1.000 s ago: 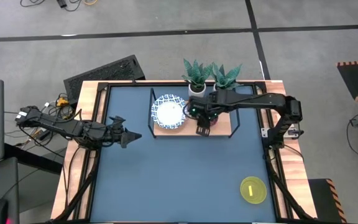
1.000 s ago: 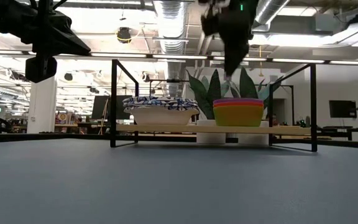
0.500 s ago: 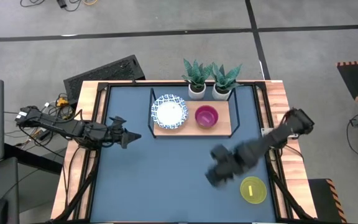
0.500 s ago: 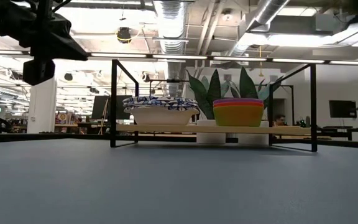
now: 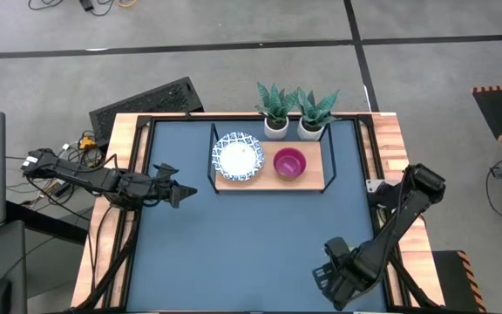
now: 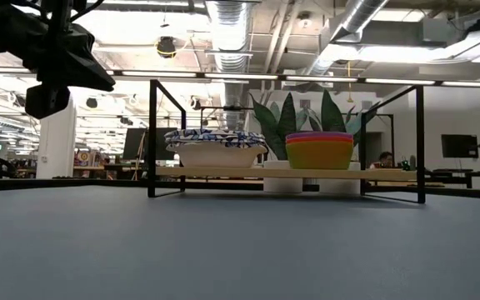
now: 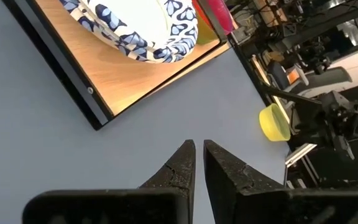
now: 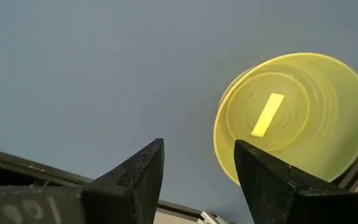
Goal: Place and stack bowls onto a shelf
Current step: Stack the yellow bowl on top of the other purple bowl on the shelf
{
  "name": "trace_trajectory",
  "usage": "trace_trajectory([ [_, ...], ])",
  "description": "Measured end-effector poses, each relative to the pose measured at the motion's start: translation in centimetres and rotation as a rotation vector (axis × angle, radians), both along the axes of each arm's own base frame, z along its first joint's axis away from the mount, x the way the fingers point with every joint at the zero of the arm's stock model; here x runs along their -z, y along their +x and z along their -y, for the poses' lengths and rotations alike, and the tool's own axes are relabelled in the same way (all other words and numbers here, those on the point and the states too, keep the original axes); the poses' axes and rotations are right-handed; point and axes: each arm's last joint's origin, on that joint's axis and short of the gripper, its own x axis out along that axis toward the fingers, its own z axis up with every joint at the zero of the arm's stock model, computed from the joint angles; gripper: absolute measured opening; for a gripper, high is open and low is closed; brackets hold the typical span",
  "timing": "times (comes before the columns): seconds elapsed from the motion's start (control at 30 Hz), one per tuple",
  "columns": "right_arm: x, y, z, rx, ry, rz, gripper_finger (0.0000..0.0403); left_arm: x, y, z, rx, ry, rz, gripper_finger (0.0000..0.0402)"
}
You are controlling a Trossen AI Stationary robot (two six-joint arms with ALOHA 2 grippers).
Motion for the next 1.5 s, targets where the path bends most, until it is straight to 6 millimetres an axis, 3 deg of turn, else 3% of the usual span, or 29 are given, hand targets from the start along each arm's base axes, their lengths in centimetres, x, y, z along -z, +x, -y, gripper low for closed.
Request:
trace_trajectory([
  [0.33, 4.7, -1.0, 1.0, 0.007, 0.008, -0.061, 0.0219, 0.1, 0.0, 0.0, -0.003, 0.001, -0.009, 0.0035],
  [0.47, 5.8, -1.2, 1.2, 0.007, 0.020, -0.056, 0.0200, 0.2, -0.1, 0.0, -0.006, -0.005, -0.018, 0.0037],
  [0.57, 6.0, -1.1, 1.3, 0.001, 0.026, -0.063, 0.0154, 0.2, -0.1, 0.0, -0.007, -0.008, -0.019, 0.0037],
  [0.73, 5.8, -0.2, 1.9, -0.036, 0.036, -0.058, 0.0027, 0.2, -0.1, 0.0, -0.007, -0.007, -0.019, 0.0037],
  [0.83, 5.3, 1.0, 2.6, -0.100, 0.048, -0.036, 0.0023, 0.2, -0.1, 0.0, -0.007, -0.008, -0.019, 0.0037],
  [1.0, 2.8, 5.1, 4.7, -0.222, 0.057, 0.096, 0.0023, 0.2, -0.1, 0.0, -0.005, -0.008, -0.019, 0.0037],
  [1.13, -1.1, 9.4, 7.5, -0.404, 0.022, 0.270, 0.0023, 0.2, -0.1, 0.0, 0.000, -0.010, -0.019, 0.0037],
  [1.27, -5.7, 12.6, 11.8, -0.574, -0.094, 0.392, 0.0023, 0.2, -0.1, 0.0, 0.000, -0.011, -0.018, 0.0037],
  [1.4, -9.7, 13.9, 16.7, -0.729, -0.226, 0.417, 0.0023, 0.2, -0.1, 0.0, 0.000, -0.010, -0.018, 0.0037],
  [1.5, -10.8, 13.8, 20.3, -0.822, -0.282, 0.342, 0.0023, 0.2, -0.1, 0.0, 0.002, -0.003, -0.019, 0.0037],
])
